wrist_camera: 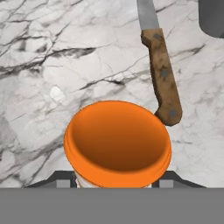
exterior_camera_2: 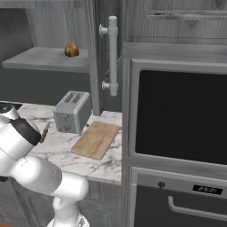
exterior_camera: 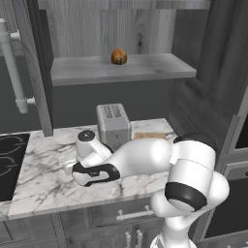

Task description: Pick the bread, place it on the cutting board, pick the jam, place it on the counter, and close the cabinet.

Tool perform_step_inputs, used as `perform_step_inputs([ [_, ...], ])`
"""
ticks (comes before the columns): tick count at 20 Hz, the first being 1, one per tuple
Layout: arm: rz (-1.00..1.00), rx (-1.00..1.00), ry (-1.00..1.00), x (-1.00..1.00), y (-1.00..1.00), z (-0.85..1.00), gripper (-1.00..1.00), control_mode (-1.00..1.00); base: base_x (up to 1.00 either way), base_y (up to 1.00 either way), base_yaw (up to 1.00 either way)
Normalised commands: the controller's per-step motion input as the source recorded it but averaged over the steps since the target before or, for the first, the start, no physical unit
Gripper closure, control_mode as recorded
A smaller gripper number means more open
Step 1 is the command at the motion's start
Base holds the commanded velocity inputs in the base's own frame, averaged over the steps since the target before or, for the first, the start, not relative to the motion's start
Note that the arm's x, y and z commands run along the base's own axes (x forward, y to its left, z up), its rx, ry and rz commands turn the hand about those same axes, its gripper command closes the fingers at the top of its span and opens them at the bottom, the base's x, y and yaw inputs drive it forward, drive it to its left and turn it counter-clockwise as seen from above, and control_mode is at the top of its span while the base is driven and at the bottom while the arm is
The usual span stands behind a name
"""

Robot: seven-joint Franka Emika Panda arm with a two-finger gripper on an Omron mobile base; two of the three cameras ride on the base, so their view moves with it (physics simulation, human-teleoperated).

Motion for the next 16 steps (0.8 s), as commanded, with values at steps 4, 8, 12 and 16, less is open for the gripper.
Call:
perform_step_inputs([
  [4, 0.0, 0.0, -0.04, 0.08, 0.1, -0.17, 1.0, -1.0, 0.0, 0.0, 0.0],
  [8, 0.0, 0.0, 0.0, 0.0, 0.09, -0.14, 1.0, -1.0, 0.0, 0.0, 0.0],
  [12, 0.0, 0.0, 0.0, 0.0, 0.07, -0.14, 1.0, -1.0, 0.0, 0.0, 0.0],
  [16, 0.0, 0.0, -0.01, 0.0, 0.03, -0.2, 1.0, -1.0, 0.0, 0.0, 0.0],
])
